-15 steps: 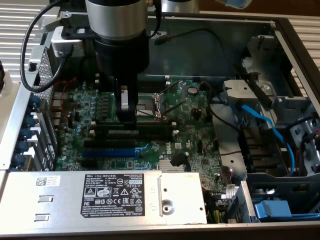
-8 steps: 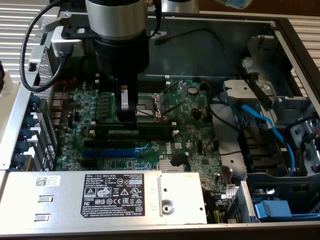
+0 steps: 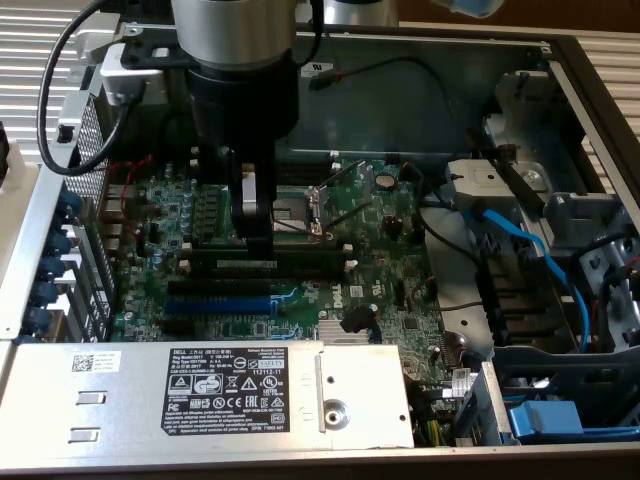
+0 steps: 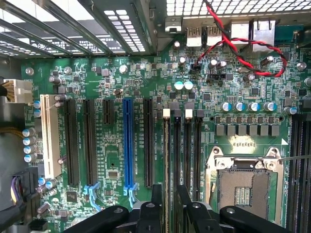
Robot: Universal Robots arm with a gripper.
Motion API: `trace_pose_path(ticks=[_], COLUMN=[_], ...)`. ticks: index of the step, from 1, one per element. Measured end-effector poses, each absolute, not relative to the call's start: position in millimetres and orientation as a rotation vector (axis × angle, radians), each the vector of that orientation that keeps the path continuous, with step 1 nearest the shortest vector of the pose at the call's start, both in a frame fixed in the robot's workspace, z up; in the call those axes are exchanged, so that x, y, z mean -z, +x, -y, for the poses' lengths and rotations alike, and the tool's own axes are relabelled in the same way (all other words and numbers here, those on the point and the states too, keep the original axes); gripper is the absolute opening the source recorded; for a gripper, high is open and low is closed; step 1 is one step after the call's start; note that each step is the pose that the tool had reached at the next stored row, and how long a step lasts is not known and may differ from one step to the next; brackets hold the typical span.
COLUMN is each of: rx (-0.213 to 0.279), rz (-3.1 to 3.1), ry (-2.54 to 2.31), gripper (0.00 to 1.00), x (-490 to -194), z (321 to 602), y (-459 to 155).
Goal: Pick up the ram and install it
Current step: 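Insert the ram into the slot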
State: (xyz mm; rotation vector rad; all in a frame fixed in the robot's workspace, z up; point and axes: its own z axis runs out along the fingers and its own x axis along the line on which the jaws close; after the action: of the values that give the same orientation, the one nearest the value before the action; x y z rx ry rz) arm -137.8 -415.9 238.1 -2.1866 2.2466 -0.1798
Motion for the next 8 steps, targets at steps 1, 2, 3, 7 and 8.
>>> trace_pose_path(ticks=[1, 2, 3, 7, 8], rx=[0.180, 0.180, 0.180, 0.180, 0.180], rz=[-2.246, -2.247, -2.246, -2.246, -2.246], ry=[-2.187, -2.187, -2.187, -2.186, -2.186], gripper=[0.27, 0.27, 0.27, 0.27, 0.27], x=[-238.9, -239.8, -240.5, -241.9, -241.9], z=[415.9, 415.9, 415.9, 415.9, 415.9], y=[-137.8, -137.8, -137.8, -137.8, -137.8])
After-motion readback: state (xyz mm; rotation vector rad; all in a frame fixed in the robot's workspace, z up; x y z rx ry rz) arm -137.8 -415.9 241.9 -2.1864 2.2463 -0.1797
